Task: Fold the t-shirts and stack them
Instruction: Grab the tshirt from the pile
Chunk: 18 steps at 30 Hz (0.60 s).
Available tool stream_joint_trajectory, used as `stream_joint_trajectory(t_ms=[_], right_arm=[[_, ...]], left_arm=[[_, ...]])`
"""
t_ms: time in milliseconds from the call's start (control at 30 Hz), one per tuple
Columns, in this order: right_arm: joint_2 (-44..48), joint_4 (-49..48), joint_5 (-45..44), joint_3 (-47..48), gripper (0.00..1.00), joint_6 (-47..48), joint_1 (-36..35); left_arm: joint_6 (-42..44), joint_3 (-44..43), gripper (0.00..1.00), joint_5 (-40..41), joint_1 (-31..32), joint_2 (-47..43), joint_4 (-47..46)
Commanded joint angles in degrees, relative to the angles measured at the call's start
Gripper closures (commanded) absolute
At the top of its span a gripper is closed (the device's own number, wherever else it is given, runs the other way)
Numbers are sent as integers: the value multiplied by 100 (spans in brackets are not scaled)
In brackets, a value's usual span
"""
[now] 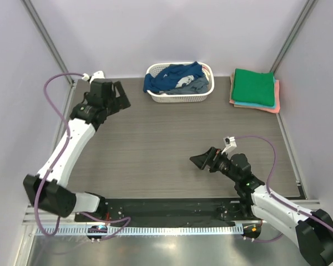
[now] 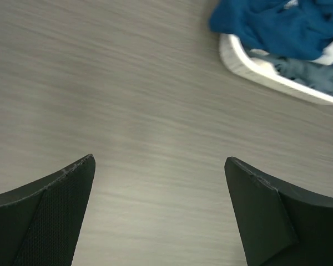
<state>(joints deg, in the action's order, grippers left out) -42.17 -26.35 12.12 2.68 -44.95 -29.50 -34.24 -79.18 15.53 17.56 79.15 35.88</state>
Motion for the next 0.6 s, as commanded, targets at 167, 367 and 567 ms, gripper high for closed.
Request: stream_joint_trajectory(t_ms=[167, 367, 567], right_arm=[[-1090, 505, 11, 1747, 0, 907, 5], [-3022, 2553, -1675, 5181, 0, 2393, 5], [-5577, 3672, -2548, 8102, 0, 2755, 277]], left_arm=[[691, 1173, 0, 653, -42, -2201, 1518], [541, 1975, 0, 460, -42, -3667, 1879], [549, 2784, 0, 531, -34, -4636, 1300]])
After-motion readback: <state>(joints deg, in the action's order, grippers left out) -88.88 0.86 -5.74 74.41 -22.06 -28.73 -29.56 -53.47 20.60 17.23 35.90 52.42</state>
